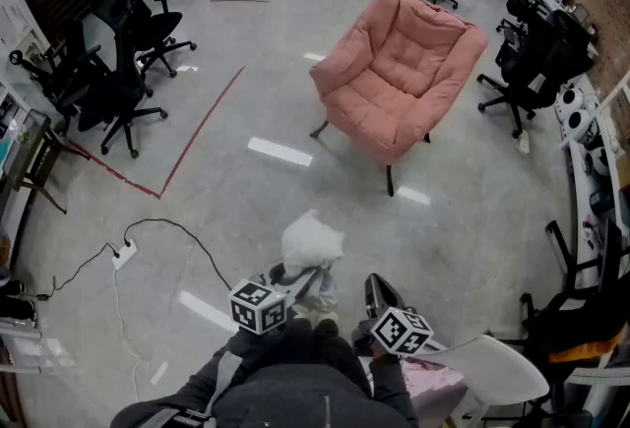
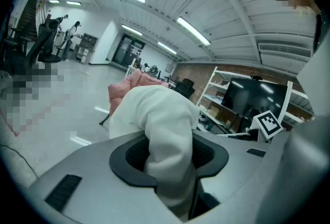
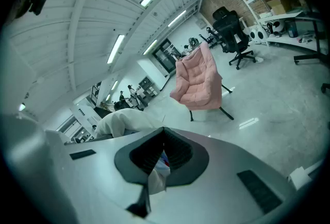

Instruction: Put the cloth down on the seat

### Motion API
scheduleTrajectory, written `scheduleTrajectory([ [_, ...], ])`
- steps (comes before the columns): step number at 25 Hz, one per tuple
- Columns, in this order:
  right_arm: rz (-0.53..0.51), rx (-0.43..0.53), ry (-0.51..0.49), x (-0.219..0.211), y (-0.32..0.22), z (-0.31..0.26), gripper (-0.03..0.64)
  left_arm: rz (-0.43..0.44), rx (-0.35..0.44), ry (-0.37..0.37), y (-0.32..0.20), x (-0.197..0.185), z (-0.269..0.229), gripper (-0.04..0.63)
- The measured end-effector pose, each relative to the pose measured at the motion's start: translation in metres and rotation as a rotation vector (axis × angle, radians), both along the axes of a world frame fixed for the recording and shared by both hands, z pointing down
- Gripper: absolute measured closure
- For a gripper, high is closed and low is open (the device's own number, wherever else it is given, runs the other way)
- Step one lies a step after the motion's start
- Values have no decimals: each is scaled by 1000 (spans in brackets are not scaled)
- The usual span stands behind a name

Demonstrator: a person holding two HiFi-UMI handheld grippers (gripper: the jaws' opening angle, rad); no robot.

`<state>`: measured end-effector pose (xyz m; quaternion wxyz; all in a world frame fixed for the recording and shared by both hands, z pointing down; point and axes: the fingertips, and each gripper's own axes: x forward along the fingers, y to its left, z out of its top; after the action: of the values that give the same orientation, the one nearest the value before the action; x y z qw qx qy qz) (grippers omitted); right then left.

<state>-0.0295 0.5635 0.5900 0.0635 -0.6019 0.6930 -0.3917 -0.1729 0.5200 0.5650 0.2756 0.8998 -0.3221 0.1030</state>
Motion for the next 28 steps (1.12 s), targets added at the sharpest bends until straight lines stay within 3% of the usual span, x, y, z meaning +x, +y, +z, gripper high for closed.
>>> scheduleTrajectory([
  [6,-35,-11,12,-23,15,-3,606,-9,-53,8,23,-19,10,426],
  [12,-44,10,-40,-39,0,-13,604,-28,-48,-5,21,-30,8,426],
  [19,-85,44,0,-26,-16,-21,604,-71,-12,18,7,-19,6,426],
  [28,-120,10,-26,-41,-31,-6,604,-95,-32,-1,-11,-18,17,425],
])
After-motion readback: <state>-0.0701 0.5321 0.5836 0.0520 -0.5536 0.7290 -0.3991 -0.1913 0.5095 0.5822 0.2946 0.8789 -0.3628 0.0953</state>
